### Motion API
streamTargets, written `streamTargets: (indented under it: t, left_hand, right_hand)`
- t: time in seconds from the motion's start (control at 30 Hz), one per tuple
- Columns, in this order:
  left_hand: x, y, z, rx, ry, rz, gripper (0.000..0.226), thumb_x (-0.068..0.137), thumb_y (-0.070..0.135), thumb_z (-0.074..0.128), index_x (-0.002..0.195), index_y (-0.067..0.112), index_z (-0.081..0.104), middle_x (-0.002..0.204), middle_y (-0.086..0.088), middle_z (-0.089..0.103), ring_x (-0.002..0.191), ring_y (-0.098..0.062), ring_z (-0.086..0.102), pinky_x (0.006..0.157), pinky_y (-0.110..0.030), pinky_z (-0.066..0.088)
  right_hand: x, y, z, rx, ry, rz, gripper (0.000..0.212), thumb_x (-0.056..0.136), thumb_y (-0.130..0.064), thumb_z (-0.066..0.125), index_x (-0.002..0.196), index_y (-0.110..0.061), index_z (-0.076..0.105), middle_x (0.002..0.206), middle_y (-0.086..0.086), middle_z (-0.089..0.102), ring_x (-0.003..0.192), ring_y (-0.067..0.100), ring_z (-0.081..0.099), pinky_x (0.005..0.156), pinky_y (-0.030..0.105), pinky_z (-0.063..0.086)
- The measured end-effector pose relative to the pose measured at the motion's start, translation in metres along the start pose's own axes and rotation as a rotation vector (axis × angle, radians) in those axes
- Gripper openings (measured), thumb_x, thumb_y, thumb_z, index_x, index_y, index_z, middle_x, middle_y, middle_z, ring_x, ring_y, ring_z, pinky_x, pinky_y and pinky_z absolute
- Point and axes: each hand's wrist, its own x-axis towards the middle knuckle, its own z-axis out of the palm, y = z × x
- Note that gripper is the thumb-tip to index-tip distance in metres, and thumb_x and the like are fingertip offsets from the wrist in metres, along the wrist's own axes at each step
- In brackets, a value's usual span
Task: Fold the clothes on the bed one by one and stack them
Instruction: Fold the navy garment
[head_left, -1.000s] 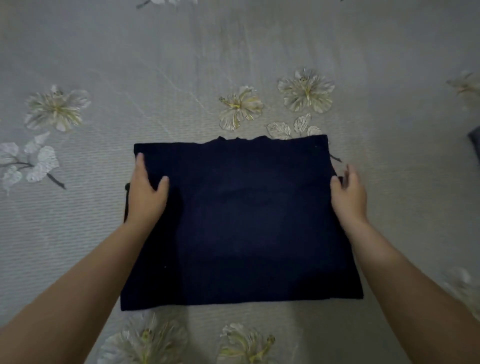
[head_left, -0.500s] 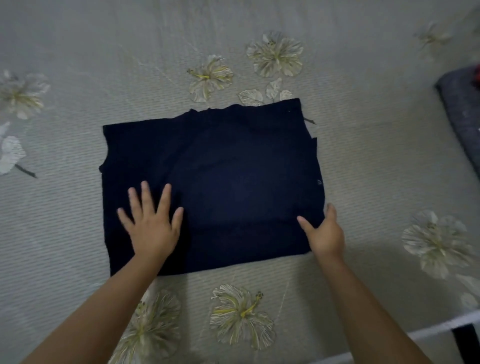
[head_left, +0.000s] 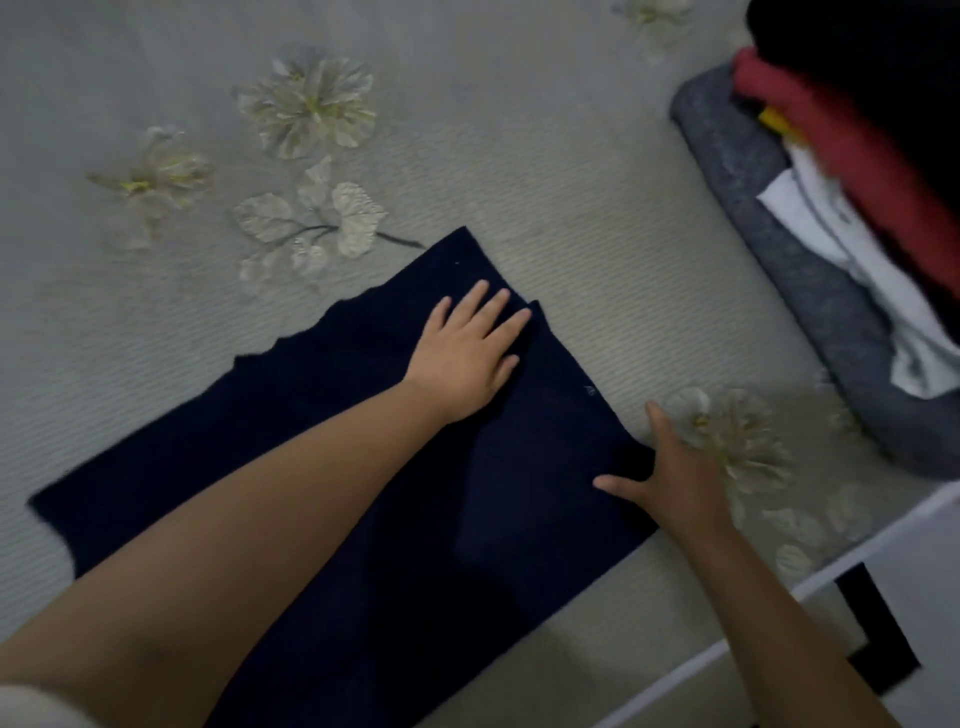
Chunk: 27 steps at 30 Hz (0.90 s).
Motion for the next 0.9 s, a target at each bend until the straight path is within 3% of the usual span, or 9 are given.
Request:
streamTargets:
  t: [0.13,0.23,0.3,0.43,0.5,0.63,0.73,0.9]
  left_hand:
    - [0.054,0.025,0.011,0.089,-0.11,0.109,0.056,0.099,0.041,0.021,0.147,0.022,0.001,0.155,-0.005,-0.004,0.142,-0.02,-0.011,0.113,-0.043,-0.005]
    - [0.065,0.019,0.018,0.11,-0.017,0.199,0.058,0.096,0.044,0.028,0.147,0.02,0.012,0.153,-0.01,0.016,0.141,-0.025,0.011,0.111,-0.05,0.008]
    - [0.063,0.021,0.019,0.092,0.109,0.273,0.059,0.092,0.044,0.035,0.141,0.012,0.032,0.131,-0.021,0.047,0.121,-0.037,0.044,0.097,-0.053,0.033]
    - [0.044,0.019,0.011,0.092,0.066,0.327,0.061,0.089,0.041,0.036,0.136,0.002,0.04,0.088,-0.02,0.064,0.079,-0.037,0.06,0.069,-0.041,0.048]
    - [0.024,0.011,-0.001,0.107,0.148,0.32,0.06,0.086,0.037,0.036,0.126,-0.005,0.049,0.069,-0.016,0.063,0.06,-0.033,0.058,0.055,-0.036,0.047]
    - [-0.04,-0.019,-0.015,0.081,0.363,0.383,0.06,0.095,0.046,0.023,0.131,-0.001,0.033,0.077,-0.015,0.058,0.074,-0.024,0.04,0.062,-0.037,0.041]
    - [-0.104,-0.049,-0.021,0.066,0.344,0.406,0.061,0.097,0.05,0.011,0.132,0.003,0.026,0.08,-0.017,0.056,0.074,-0.021,0.03,0.066,-0.036,0.029]
    - [-0.216,-0.102,0.003,0.177,0.284,0.415,0.064,0.097,0.05,0.01,0.128,-0.001,0.032,0.077,-0.018,0.059,0.074,-0.023,0.032,0.065,-0.034,0.024]
  right_hand:
    - [0.019,0.027,-0.013,-0.031,0.049,-0.021,0.099,0.062,-0.049,0.077,0.14,-0.013,0.027,0.137,0.007,0.046,0.125,0.022,0.043,0.107,0.038,0.032]
    - [0.017,0.027,-0.001,0.042,0.185,-0.073,0.098,0.064,-0.055,0.072,0.14,-0.013,0.027,0.139,0.003,0.044,0.126,0.02,0.042,0.107,0.038,0.033]
    - [0.011,0.02,0.01,0.115,0.283,-0.088,0.088,0.074,-0.051,0.066,0.141,-0.01,0.026,0.141,0.007,0.042,0.126,0.022,0.043,0.101,0.032,0.036]
    - [-0.001,0.005,0.019,0.152,0.34,0.017,0.076,0.078,-0.046,0.064,0.134,-0.006,0.032,0.124,0.014,0.056,0.108,0.03,0.057,0.083,0.035,0.045]
    - [-0.015,-0.003,0.016,0.157,0.39,0.0,0.073,0.075,-0.045,0.067,0.129,-0.004,0.038,0.108,0.016,0.062,0.097,0.033,0.06,0.077,0.038,0.047]
    - [-0.071,-0.029,0.015,0.145,0.472,-0.193,0.072,0.072,-0.041,0.072,0.125,0.0,0.046,0.09,0.018,0.065,0.082,0.032,0.062,0.069,0.037,0.05]
    - [-0.123,-0.051,0.047,0.049,0.523,-0.395,0.066,0.066,-0.032,0.079,0.114,0.006,0.055,0.075,0.016,0.068,0.062,0.029,0.065,0.055,0.033,0.052]
    - [-0.201,-0.085,0.139,0.022,0.462,-0.63,0.06,0.065,-0.03,0.065,0.114,0.003,0.055,0.078,0.008,0.071,0.057,0.016,0.066,0.048,0.021,0.05]
